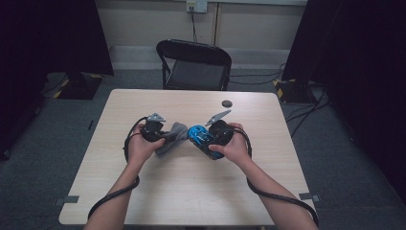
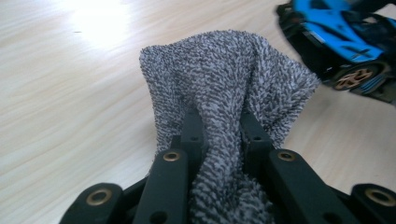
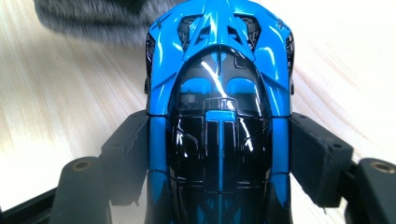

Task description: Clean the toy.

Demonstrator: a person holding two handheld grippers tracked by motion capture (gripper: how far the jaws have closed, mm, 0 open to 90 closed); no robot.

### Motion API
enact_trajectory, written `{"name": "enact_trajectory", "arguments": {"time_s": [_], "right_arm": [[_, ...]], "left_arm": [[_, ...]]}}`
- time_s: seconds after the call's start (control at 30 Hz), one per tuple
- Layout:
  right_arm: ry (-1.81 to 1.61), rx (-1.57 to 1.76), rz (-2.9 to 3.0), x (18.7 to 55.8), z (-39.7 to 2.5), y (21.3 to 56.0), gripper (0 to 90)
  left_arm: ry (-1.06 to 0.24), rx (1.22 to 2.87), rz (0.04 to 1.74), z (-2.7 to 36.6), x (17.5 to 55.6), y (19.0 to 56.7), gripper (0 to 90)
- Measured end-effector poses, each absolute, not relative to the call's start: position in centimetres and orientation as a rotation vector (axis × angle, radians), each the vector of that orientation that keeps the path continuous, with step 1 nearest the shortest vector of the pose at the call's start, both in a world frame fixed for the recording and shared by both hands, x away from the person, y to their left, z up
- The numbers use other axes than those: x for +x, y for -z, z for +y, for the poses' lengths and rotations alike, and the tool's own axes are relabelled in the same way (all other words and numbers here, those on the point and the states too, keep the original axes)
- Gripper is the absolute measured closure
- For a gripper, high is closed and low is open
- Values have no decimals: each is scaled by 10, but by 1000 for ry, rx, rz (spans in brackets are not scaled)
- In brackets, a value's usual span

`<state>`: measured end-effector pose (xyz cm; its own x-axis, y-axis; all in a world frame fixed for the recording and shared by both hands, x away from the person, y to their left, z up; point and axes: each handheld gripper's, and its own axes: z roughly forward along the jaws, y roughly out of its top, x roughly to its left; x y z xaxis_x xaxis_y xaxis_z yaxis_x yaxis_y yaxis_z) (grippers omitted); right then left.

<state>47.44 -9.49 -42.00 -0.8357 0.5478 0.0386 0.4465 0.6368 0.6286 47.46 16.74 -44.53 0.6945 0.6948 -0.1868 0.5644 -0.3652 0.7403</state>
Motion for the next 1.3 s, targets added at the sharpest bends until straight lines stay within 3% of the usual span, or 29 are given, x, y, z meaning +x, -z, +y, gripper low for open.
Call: {"name": "enact_trajectory", "arguments": {"time_s": [0.6,1.3], "right_arm": [[-992,888,2688,482,-91,415,284],[-1002,1011,2654,499,-88,413,284]], "left_arm": [[-86,2093,807,122,458,464,760],[-36,2175,683,96,442,473,760]]}}
